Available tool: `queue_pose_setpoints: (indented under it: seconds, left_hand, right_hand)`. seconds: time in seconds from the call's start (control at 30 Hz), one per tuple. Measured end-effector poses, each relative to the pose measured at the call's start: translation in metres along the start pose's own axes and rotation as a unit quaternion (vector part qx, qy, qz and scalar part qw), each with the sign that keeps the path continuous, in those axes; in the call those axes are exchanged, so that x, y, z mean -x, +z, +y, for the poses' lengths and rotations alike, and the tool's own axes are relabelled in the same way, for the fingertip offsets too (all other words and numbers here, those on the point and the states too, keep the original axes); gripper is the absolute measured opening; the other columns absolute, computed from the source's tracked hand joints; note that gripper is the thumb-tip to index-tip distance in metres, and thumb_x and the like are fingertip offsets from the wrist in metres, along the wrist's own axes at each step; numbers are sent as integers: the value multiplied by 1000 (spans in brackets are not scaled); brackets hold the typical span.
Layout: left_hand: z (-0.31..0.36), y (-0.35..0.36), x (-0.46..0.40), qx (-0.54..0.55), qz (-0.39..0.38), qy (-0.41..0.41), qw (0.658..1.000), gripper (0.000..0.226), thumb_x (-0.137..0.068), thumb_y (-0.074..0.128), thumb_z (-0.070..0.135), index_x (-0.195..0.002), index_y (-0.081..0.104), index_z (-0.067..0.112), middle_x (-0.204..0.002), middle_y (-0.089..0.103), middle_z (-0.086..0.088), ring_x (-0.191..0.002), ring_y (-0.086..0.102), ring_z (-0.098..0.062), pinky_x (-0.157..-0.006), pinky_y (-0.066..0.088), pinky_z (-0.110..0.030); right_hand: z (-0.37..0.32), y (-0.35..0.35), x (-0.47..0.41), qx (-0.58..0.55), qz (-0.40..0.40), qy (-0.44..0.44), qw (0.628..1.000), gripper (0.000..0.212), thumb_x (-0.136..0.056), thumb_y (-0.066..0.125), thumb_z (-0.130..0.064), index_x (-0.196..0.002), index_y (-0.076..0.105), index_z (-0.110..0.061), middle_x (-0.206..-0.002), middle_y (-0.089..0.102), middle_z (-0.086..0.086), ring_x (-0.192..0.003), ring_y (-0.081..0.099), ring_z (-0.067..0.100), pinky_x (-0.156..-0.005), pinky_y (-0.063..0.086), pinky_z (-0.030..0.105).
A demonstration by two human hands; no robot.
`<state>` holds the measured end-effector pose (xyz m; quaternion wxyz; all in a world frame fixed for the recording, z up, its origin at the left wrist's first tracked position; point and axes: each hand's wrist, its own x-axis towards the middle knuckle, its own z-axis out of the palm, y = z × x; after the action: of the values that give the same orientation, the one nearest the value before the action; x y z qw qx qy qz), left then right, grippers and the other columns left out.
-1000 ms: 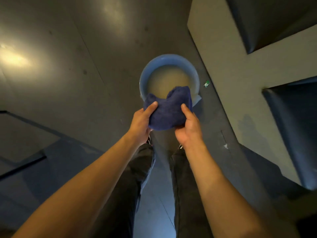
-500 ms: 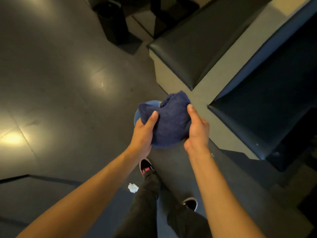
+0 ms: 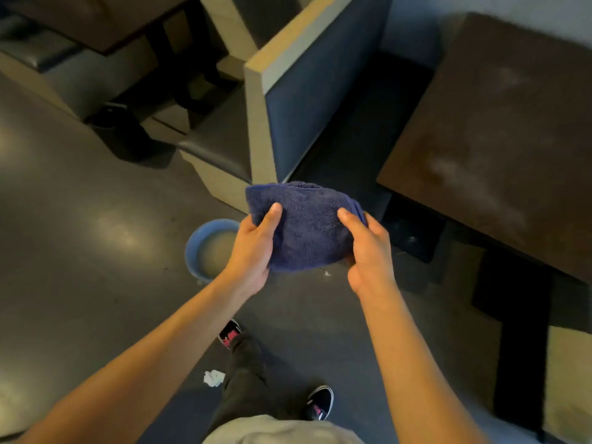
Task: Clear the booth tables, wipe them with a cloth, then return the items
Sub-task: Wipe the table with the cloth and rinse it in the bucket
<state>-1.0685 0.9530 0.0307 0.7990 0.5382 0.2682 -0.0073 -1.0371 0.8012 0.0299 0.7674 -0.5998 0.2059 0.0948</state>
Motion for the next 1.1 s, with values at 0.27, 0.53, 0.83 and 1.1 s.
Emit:
queue_pose_setpoints:
  seconds: [0.27,0.53,0.83,1.1]
  left_hand:
    - [-1,123,74,-72,-123,-7,990,10,-100,60,29,-102,69,25,-97,77,6,-96,73,-18,-74,58,-33]
    - [-18,223,110,-127,-217,-24,967,17,-95,66,34,-96,74,19,-94,78,-3,-90,75,-22,-83,58,-41]
    - [-42,327,71,-174,-235,-16,956,41,-100,51,50,-97,72,15,-91,78,3,-80,75,-13,-66,58,-32]
    - [-55,422,-23,-197,-276,-54,939,20,-100,58,33,-112,70,23,-111,75,1,-103,71,-18,-86,54,-33]
  right_hand:
    - [-66,-138,59,-71,67,12,995,6,-92,69,-27,-91,73,-22,-95,76,-7,-100,69,17,-87,53,35]
    - [-102,-224,83,-115,66,36,991,21,-92,68,-32,-99,75,-14,-101,77,5,-97,71,22,-88,54,38]
    - [-130,-299,31,-86,183,-70,977,22,-94,67,-30,-114,71,-22,-116,72,-1,-107,68,17,-93,55,40]
    - [-192,-359,-78,17,180,-113,977,23,-94,66,-15,-117,64,-16,-117,68,6,-111,65,24,-89,54,38]
